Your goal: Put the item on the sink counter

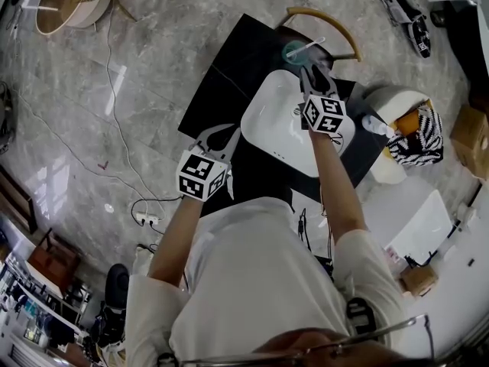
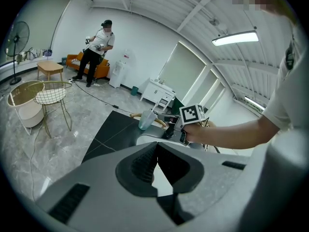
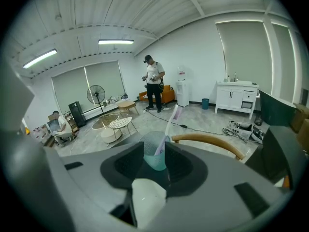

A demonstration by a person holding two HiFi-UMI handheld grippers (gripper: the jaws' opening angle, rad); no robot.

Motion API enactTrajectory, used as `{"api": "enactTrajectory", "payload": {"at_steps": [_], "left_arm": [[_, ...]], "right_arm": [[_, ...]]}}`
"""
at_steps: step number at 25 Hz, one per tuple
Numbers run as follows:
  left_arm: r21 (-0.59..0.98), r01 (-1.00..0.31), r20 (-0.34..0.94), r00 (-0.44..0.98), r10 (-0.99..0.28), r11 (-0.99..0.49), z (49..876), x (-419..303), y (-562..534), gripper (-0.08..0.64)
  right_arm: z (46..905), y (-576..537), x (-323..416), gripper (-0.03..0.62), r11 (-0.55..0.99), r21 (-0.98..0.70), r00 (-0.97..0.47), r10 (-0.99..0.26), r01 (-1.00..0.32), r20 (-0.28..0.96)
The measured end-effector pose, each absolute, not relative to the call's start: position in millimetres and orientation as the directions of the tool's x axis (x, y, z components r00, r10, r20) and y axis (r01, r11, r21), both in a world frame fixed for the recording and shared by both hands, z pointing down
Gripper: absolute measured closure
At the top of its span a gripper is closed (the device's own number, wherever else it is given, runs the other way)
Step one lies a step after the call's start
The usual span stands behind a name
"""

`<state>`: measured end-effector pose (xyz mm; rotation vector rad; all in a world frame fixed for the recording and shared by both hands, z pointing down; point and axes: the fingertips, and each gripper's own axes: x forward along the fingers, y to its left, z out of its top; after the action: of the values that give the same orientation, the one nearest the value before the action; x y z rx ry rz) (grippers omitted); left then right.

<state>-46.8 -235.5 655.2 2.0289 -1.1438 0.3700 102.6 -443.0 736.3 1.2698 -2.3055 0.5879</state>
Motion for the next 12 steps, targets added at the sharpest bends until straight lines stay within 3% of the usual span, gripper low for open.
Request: {"api": "enactTrajectory", "payload": {"at_steps": [12], "left_arm": [[0.462, -0.798, 0.537, 0.599, -0.594, -0.387, 635, -46, -222, 0.555]], "right_arm": [[694, -405, 93, 0.46, 0.485, -0.147, -0.481, -0.69, -0.862, 0.542]]}}
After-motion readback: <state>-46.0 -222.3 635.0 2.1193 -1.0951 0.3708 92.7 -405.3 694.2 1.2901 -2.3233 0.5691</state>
